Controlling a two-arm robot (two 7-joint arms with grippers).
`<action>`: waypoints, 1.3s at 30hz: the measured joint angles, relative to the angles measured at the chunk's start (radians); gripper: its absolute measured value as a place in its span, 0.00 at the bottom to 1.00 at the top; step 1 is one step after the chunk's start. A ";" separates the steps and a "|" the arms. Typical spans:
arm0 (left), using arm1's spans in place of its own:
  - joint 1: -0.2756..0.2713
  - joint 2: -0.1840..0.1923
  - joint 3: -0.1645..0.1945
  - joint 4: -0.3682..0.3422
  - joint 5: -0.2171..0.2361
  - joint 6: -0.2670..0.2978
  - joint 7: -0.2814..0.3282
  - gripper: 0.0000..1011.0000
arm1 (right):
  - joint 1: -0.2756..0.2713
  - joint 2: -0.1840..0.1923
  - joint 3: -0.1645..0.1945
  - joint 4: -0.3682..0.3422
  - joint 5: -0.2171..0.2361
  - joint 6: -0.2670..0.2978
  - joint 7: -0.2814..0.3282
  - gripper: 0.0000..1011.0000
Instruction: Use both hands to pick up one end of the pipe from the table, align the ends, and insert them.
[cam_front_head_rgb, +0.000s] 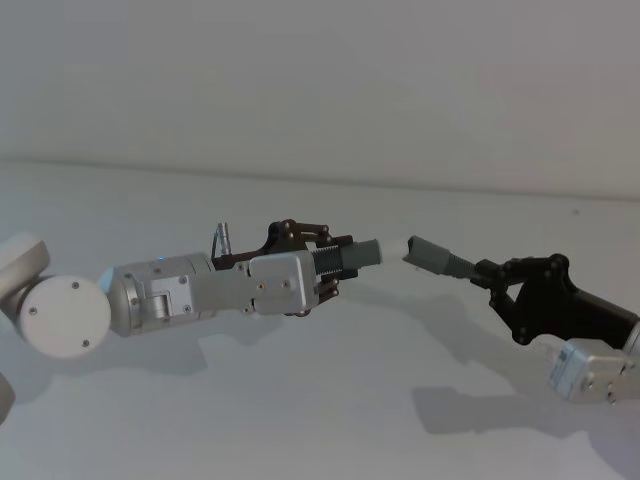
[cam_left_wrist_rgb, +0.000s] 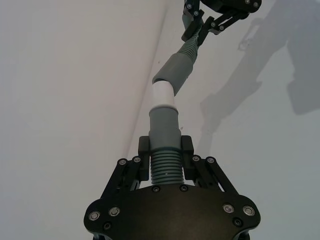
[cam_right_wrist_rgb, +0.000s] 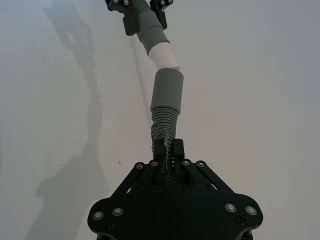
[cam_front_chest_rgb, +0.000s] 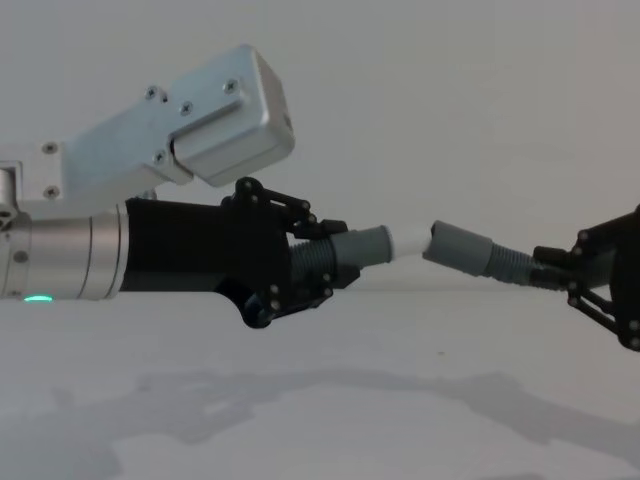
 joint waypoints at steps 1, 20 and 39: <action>0.000 0.000 0.000 0.000 0.000 0.000 0.000 0.34 | 0.001 0.000 0.000 0.001 -0.001 0.000 -0.001 0.07; 0.000 0.000 0.000 0.000 0.000 0.000 0.000 0.34 | 0.012 0.014 -0.013 -0.019 0.007 -0.017 -0.013 0.07; 0.000 0.000 0.000 0.000 0.000 0.000 0.000 0.34 | -0.019 0.029 -0.008 -0.077 0.028 -0.005 -0.016 0.07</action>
